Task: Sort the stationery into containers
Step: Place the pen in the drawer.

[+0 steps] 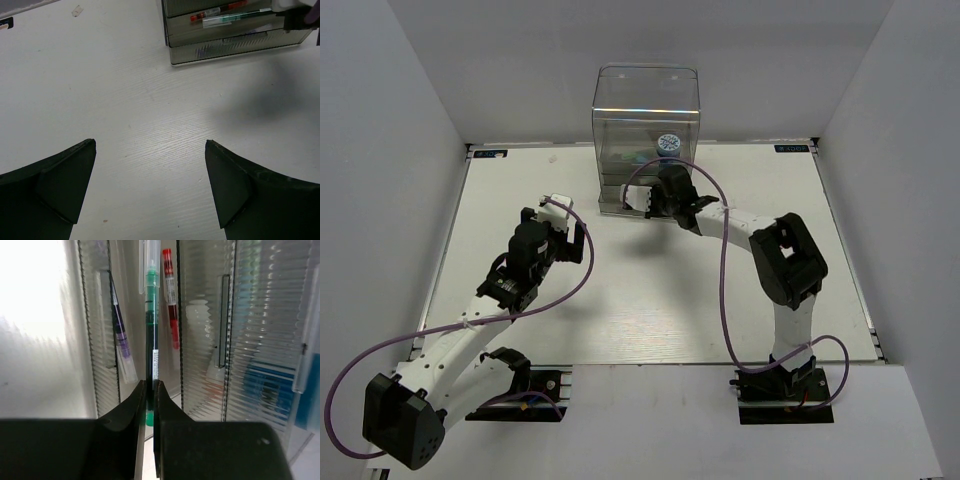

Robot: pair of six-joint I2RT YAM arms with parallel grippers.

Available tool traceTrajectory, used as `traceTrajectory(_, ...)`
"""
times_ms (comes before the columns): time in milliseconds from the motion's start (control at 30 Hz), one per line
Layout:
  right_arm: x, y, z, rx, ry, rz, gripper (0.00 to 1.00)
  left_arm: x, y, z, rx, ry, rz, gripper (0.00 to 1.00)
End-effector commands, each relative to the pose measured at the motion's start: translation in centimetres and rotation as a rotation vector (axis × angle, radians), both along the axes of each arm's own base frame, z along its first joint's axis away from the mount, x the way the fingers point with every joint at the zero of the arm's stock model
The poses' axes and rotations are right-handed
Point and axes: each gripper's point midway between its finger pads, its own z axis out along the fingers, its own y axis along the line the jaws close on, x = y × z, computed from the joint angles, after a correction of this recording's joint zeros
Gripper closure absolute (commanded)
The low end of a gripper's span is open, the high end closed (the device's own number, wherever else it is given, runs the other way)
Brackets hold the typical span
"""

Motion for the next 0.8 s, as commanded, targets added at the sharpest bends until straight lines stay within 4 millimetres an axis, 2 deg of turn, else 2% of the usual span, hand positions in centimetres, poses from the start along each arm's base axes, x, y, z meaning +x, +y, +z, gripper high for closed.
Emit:
traceTrajectory(0,2.4,0.4,2.6,0.015,-0.088,-0.011,0.97,0.0,0.2,-0.2,-0.002,0.006,0.012,0.0)
traceTrajectory(67,2.7,0.1,2.2,0.007,-0.078,-0.02,0.9,0.0,0.2,-0.2,-0.002,0.006,0.012,0.0)
traceTrajectory(100,2.8,0.1,2.2,0.008,-0.079,-0.024,0.8,0.0,0.2,-0.2,-0.002,0.006,0.012,0.0)
traceTrajectory(200,2.9,0.2,1.9,0.017,-0.06,-0.032,0.59,0.0,0.2,-0.2,-0.002,0.006,0.012,0.0)
traceTrajectory(300,2.6,0.1,2.0,0.042,-0.04,-0.038,0.52,0.0,0.2,-0.2,-0.002,0.006,0.012,0.0)
traceTrajectory(400,1.7,0.3,3.6,0.097,-0.023,-0.023,0.52,0.0,0.1,-0.2,-0.005,0.008,0.004,0.0)
traceTrajectory(467,0.8,0.4,4.7,0.137,-0.004,-0.014,0.56,0.0,0.1,-0.2,-0.005,0.008,0.004,0.0)
traceTrajectory(500,0.3,0.4,4.6,0.144,0.016,-0.011,0.58,0.0,0.1,-0.2,-0.005,0.008,0.004,0.0)
traceTrajectory(567,-1.0,0.9,6.0,0.217,0.055,0.022,0.73,0.0,0.1,-0.2,-0.005,0.008,0.004,0.0)
traceTrajectory(600,-2.8,1.4,5.0,0.241,0.146,0.069,0.89,-0.1,-0.1,-0.2,-0.008,0.009,-0.005,0.0)
traceTrajectory(633,-3.8,1.3,5.4,0.253,0.171,0.085,0.96,-0.1,-0.1,-0.2,-0.008,0.009,-0.005,0.0)
traceTrajectory(667,-4.6,1.4,4.8,0.257,0.208,0.101,1.0,-0.1,-0.1,-0.2,-0.008,0.009,-0.005,0.0)
traceTrajectory(700,-6.0,1.1,3.7,0.24,0.277,0.112,1.0,-0.1,-0.2,-0.2,-0.01,0.011,-0.014,0.0)
traceTrajectory(733,-7.7,2.1,3.6,0.268,0.336,0.202,1.0,-0.1,-0.2,-0.2,-0.01,0.011,-0.014,0.0)
traceTrajectory(767,-8.6,2.1,3.0,0.263,0.37,0.225,1.0,-0.1,-0.2,-0.2,-0.01,0.011,-0.014,0.0)
